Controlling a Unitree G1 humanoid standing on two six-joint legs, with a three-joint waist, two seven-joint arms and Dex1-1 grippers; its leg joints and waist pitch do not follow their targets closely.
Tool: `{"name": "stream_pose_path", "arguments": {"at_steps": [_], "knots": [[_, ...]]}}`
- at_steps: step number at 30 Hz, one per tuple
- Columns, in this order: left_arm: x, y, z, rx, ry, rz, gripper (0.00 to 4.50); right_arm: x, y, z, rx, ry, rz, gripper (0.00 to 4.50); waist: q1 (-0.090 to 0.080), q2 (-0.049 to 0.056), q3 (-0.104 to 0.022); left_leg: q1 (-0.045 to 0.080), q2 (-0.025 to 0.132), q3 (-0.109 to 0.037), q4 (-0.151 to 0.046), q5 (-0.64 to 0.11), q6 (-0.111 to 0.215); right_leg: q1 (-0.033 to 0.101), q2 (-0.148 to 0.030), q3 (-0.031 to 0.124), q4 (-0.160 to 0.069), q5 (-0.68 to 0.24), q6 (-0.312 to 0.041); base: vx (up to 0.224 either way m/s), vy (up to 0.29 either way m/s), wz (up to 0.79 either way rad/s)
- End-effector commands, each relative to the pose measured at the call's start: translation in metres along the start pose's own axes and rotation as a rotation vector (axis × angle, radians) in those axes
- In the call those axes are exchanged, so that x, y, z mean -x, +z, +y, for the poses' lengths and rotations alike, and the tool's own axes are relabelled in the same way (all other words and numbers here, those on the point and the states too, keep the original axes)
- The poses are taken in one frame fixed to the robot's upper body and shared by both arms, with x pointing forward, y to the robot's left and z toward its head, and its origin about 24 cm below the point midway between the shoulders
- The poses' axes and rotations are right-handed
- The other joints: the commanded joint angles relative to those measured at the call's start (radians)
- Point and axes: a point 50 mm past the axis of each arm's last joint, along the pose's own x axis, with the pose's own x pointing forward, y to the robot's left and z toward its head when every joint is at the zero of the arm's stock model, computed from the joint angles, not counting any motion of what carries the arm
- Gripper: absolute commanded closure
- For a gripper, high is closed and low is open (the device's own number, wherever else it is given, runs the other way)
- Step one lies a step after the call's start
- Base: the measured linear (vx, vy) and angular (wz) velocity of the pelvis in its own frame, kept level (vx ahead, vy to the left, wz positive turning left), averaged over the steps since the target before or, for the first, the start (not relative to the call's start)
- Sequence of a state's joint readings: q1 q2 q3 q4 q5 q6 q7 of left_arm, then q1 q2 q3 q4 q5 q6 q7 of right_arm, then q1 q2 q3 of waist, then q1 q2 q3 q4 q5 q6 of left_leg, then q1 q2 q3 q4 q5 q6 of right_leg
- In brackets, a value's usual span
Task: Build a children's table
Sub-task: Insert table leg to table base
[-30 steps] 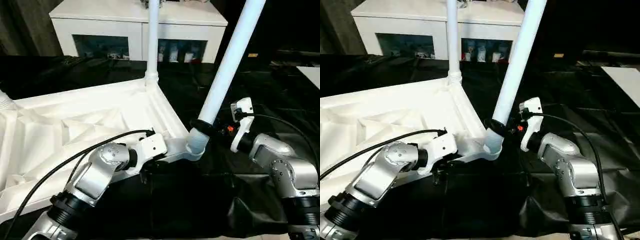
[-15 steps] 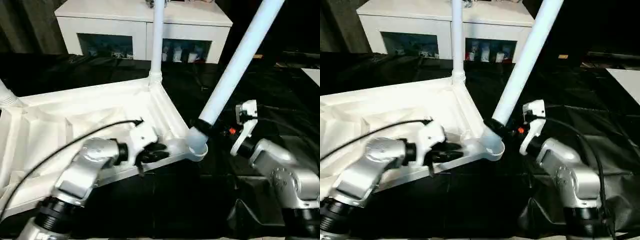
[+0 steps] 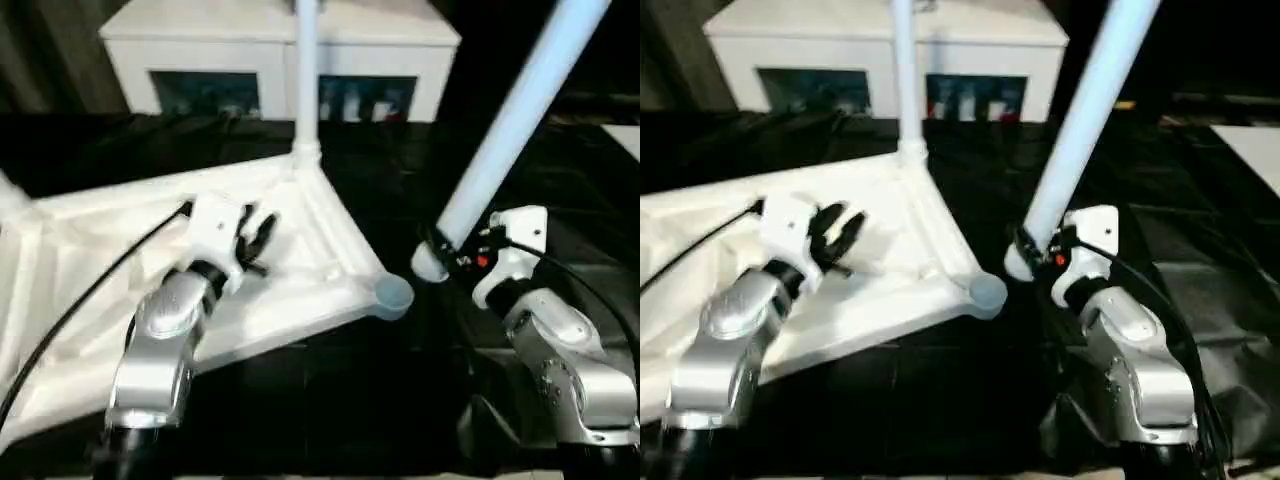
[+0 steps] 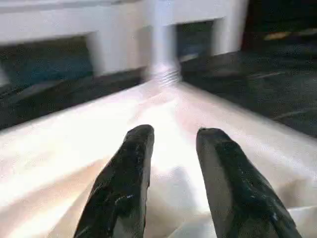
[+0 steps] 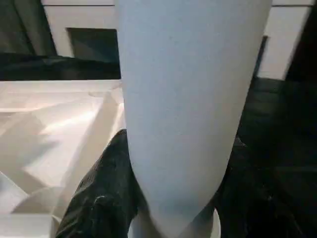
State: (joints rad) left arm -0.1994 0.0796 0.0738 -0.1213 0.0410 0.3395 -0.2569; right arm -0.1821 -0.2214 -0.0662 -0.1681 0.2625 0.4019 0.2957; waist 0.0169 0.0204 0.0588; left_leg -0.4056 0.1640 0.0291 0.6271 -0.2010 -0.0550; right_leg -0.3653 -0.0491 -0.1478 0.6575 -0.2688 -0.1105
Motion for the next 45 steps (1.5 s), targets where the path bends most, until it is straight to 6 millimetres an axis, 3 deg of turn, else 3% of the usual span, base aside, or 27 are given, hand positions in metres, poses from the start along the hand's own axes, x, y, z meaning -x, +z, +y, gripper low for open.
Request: {"name": "stream_pose_path", "arguments": {"at_steps": [1,3,4,5,6,7,9,10,11,12,13,14,15,16,18,20,21,23,26,28,31,33,34,35,37,38,45], "knots": [[-0.002,0.012,-0.004,0.008,0.056,-0.061,2.76,-0.003,0.008,0.001,0.028,-0.016,-0.044,2.64,-0.014,0.027,-0.064,0.075,0.135,-0.168,-0.142,-0.029,0.420,-0.023,-0.008,0.047,0.052,-0.166,-0.193,0.003,-0.146,0.66],[-0.003,0.014,-0.007,0.015,0.064,-0.072,2.76,-0.005,0.006,0.004,0.038,-0.007,-0.041,2.64,-0.005,-0.002,-0.056,0.037,0.074,-0.173,-0.159,-0.120,0.367,-0.004,-0.031,0.089,0.024,-0.148,-0.264,-0.001,-0.214,0.74],[-0.004,0.016,-0.008,-0.005,0.066,-0.077,2.76,-0.006,0.005,0.005,0.033,-0.008,-0.040,2.64,0.008,-0.025,-0.052,-0.002,-0.007,-0.139,-0.112,-0.172,0.292,0.033,-0.059,0.104,-0.062,-0.179,-0.377,-0.029,-0.243,0.65],[-0.004,0.017,-0.008,-0.019,0.066,-0.080,2.76,-0.006,0.004,0.005,0.027,-0.011,-0.039,2.64,0.046,-0.062,-0.070,-0.054,-0.089,0.028,0.148,-0.162,0.172,0.082,-0.146,0.082,-0.188,-0.291,-0.428,-0.039,-0.240,0.56],[-0.004,0.016,-0.009,-0.002,0.072,-0.074,2.76,-0.006,0.002,0.006,0.018,-0.006,-0.034,2.64,0.054,-0.045,-0.065,-0.016,-0.080,0.084,0.183,-0.185,0.135,0.047,-0.105,0.129,-0.192,-0.288,-0.409,-0.039,-0.240,0.56],[-0.003,0.017,-0.011,0.017,0.067,-0.078,2.76,-0.005,0.000,0.008,0.030,-0.001,-0.024,2.64,0.062,-0.066,-0.041,-0.060,-0.069,0.104,0.196,-0.178,0.132,0.075,-0.107,0.133,-0.165,-0.210,-0.300,-0.016,-0.223,0.23],[-0.003,0.020,-0.013,0.030,0.031,-0.097,2.76,-0.005,-0.001,0.009,0.052,0.002,-0.017,2.64,0.086,-0.051,-0.056,-0.028,-0.045,0.101,0.091,-0.148,0.159,0.102,-0.113,0.134,-0.169,-0.125,-0.075,-0.005,-0.194,0.06],[-0.002,0.022,-0.015,0.035,0.004,-0.112,2.76,-0.005,-0.002,0.009,0.064,0.001,-0.015,2.64,0.100,-0.013,-0.072,0.008,0.014,0.075,0.006,-0.060,0.202,0.103,-0.101,0.114,-0.168,-0.013,0.120,-0.008,-0.177,0.23],[-0.003,0.022,-0.014,0.042,0.010,-0.113,2.76,-0.004,-0.002,0.008,0.063,0.000,-0.017,2.64,0.086,0.004,-0.099,0.102,0.232,-0.041,-0.038,0.111,0.342,0.026,-0.106,0.088,-0.056,0.109,0.259,-0.002,-0.171,0.16],[-0.004,0.021,-0.012,0.048,0.033,-0.108,2.76,-0.004,-0.001,0.008,0.060,0.000,-0.021,2.64,0.059,-0.008,-0.106,0.148,0.317,-0.086,-0.046,0.241,0.446,-0.039,-0.158,0.125,0.024,0.123,0.270,-0.002,-0.171,0.16],[-0.005,0.021,-0.012,0.061,0.035,-0.104,2.76,-0.004,-0.001,0.008,0.060,0.001,-0.024,2.64,0.039,-0.030,-0.104,0.192,0.277,-0.080,0.010,0.500,0.453,-0.141,-0.226,0.235,0.056,0.184,0.178,-0.004,-0.079,0.11],[-0.005,0.021,-0.011,0.063,0.041,-0.098,2.76,-0.004,0.000,0.008,0.053,0.006,-0.028,2.64,0.059,-0.070,-0.073,0.063,0.071,0.031,0.045,0.385,0.281,-0.069,-0.193,0.259,-0.033,0.328,0.190,-0.098,0.088,0.16],[-0.006,0.020,-0.011,0.084,0.033,-0.101,2.76,-0.004,0.001,0.009,0.051,0.017,-0.032,2.64,0.068,-0.070,-0.078,0.019,-0.003,0.064,0.045,0.280,0.254,-0.009,-0.144,0.243,-0.040,0.369,0.180,-0.098,0.088,0.16],[-0.006,0.020,-0.010,0.084,0.029,-0.100,2.76,-0.004,0.001,0.010,0.053,0.028,-0.031,2.64,0.076,-0.056,-0.051,0.029,0.011,0.070,-0.008,-0.015,0.150,-0.009,-0.130,0.203,-0.095,0.022,0.124,-0.167,0.075,0.05],[-0.006,0.019,-0.011,0.087,0.026,-0.097,2.76,-0.005,0.001,0.012,0.030,0.042,-0.029,2.64,0.071,-0.052,-0.048,0.045,0.027,0.073,-0.057,-0.217,0.036,0.025,-0.107,0.186,-0.099,-0.359,0.090,-0.104,-0.056,-0.06],[-0.005,0.019,-0.010,0.086,0.029,-0.093,2.76,-0.005,0.000,0.013,-0.001,0.049,-0.030,2.64,0.048,-0.046,-0.029,0.103,0.021,0.089,-0.080,-0.444,-0.010,0.007,-0.081,0.161,-0.157,-0.730,0.090,-0.071,-0.065,-0.06],[-0.005,0.018,-0.010,0.077,0.033,-0.090,2.76,-0.005,0.000,0.014,-0.006,0.054,-0.029,2.64,0.032,-0.032,-0.027,0.181,0.030,0.116,-0.061,-0.511,-0.035,-0.045,-0.034,0.170,-0.184,-0.760,0.084,-0.091,-0.049,-0.06],[-0.002,0.015,-0.008,0.066,0.032,-0.079,2.76,-0.006,-0.001,0.018,0.029,0.076,-0.026,2.64,0.001,-0.033,-0.016,0.153,0.044,0.085,-0.107,-0.675,0.008,0.030,-0.047,0.063,-0.192,-0.664,0.088,-0.022,0.013,-0.21],[-0.001,0.014,-0.007,0.064,0.035,-0.075,2.76,-0.006,-0.003,0.020,0.046,0.093,-0.016,2.64,-0.020,-0.003,-0.018,0.124,0.093,0.060,-0.173,-0.802,0.001,0.086,-0.065,0.055,-0.113,-0.378,0.060,0.011,0.023,-0.16],[0.000,0.014,-0.007,0.059,0.032,-0.076,2.76,-0.006,-0.004,0.021,0.042,0.105,-0.009,2.64,-0.027,-0.030,-0.023,0.148,0.051,0.088,-0.130,-0.703,0.003,0.065,-0.093,0.076,-0.172,-0.477,0.009,0.038,0.004,-0.14],[0.002,0.013,-0.005,0.039,0.024,-0.083,2.76,-0.007,-0.005,0.022,0.045,0.127,-0.006,2.64,0.019,-0.056,-0.044,0.053,0.007,0.111,-0.069,-0.201,0.095,0.144,-0.136,0.152,-0.202,-0.644,0.003,0.095,0.008,-0.08],[0.003,0.012,-0.003,0.004,0.025,-0.073,2.76,-0.007,-0.004,0.023,0.049,0.138,-0.010,2.64,0.023,-0.041,-0.064,0.061,0.022,0.099,-0.090,0.018,0.125,0.110,-0.086,0.128,-0.141,-0.234,-0.063,0.128,-0.014,0.07],[0.003,0.011,-0.002,-0.007,0.024,-0.069,2.76,-0.007,-0.004,0.023,0.049,0.142,-0.011,2.64,0.007,-0.038,-0.083,0.112,0.038,0.088,-0.078,0.139,0.153,0.062,-0.065,0.117,-0.091,0.064,-0.118,0.165,-0.015,0.15],[0.003,0.011,0.000,-0.026,0.025,-0.067,2.76,-0.007,-0.004,0.023,0.049,0.144,-0.012,2.64,0.004,-0.044,-0.105,0.105,0.028,0.071,-0.050,0.430,0.195,0.064,-0.053,0.124,-0.038,0.417,-0.147,0.179,-0.008,0.15],[0.004,0.010,0.004,-0.031,0.009,-0.066,2.76,-0.007,-0.004,0.023,0.047,0.149,-0.016,2.64,0.020,-0.048,-0.121,0.145,0.008,0.068,-0.008,0.802,0.215,0.023,-0.019,0.143,-0.006,0.747,-0.133,0.164,0.002,0.17],[0.005,0.010,0.004,-0.024,-0.004,-0.066,2.76,-0.007,-0.004,0.024,0.045,0.151,-0.018,2.64,0.031,-0.050,-0.113,0.136,-0.003,0.075,0.002,0.886,0.203,0.012,-0.011,0.155,-0.005,0.800,-0.109,0.109,0.012,0.19],[0.014,0.000,0.001,-0.015,-0.324,0.036,2.44,-0.006,-0.002,0.023,0.031,0.156,-0.033,2.64,0.053,-0.049,-0.066,0.065,0.034,0.100,-0.068,0.098,0.041,0.037,-0.060,0.178,-0.059,0.276,-0.123,-0.004,-0.010,0.03]]}}
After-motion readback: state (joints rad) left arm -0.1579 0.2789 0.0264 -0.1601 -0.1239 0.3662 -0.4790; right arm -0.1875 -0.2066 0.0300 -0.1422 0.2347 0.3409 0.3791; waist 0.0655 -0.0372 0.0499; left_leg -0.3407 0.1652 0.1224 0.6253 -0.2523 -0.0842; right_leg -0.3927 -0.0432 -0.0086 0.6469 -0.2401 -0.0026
